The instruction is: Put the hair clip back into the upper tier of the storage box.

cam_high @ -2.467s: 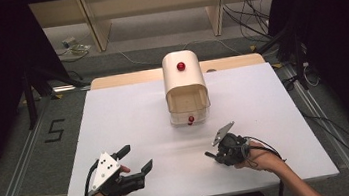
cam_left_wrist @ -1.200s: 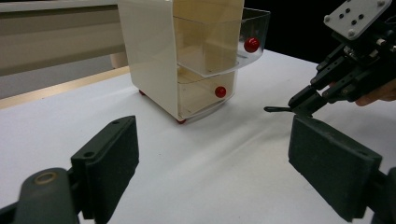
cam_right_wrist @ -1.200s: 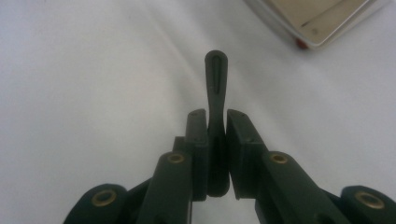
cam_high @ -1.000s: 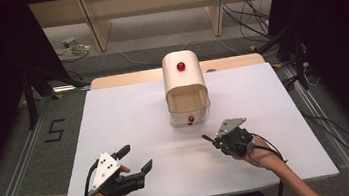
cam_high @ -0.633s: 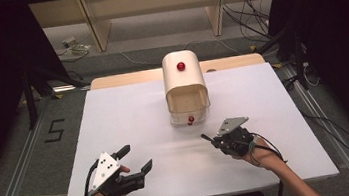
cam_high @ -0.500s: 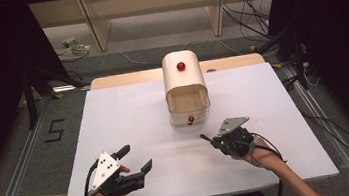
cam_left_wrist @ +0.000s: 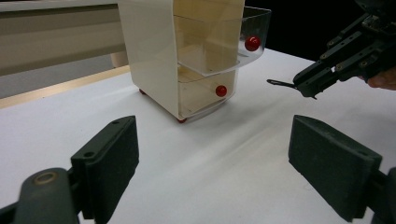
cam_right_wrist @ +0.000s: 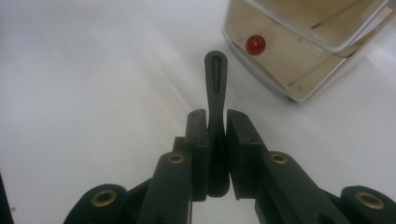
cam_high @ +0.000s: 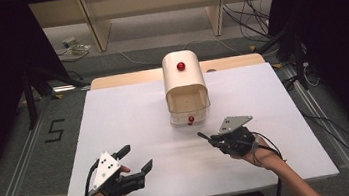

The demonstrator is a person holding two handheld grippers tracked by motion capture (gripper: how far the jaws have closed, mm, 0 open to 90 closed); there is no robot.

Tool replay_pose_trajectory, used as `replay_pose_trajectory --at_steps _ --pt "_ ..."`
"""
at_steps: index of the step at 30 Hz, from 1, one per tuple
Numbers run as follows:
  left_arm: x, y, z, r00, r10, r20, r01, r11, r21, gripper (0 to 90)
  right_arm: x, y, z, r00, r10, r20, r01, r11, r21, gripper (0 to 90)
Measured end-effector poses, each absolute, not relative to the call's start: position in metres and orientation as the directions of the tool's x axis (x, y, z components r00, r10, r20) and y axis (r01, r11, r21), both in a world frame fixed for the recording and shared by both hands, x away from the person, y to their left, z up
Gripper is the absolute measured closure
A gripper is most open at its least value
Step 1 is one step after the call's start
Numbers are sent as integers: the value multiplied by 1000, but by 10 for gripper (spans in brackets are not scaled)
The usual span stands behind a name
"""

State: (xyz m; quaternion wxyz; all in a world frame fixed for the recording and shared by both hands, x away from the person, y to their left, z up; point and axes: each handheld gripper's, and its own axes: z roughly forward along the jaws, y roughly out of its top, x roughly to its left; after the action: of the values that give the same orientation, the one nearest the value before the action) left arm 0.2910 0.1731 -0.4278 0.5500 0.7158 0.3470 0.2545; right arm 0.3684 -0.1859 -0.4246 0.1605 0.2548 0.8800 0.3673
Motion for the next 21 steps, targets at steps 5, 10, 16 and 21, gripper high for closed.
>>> replay_pose_trajectory --at_steps 5,10,16,21 --pt "291 173 -428 631 776 -17 217 -156 963 160 367 -185 -418 -822 563 -90 318 584 747 802" --pt "291 173 -428 631 776 -17 219 -156 963 160 368 -186 -410 -823 563 -69 311 550 775 802" --pt "291 172 -429 631 775 -18 220 -157 963 160 368 -189 -403 -822 567 -51 310 522 794 802" --pt "291 172 -429 632 775 -18 220 -158 963 160 369 -191 -399 -822 568 -31 315 500 806 802"
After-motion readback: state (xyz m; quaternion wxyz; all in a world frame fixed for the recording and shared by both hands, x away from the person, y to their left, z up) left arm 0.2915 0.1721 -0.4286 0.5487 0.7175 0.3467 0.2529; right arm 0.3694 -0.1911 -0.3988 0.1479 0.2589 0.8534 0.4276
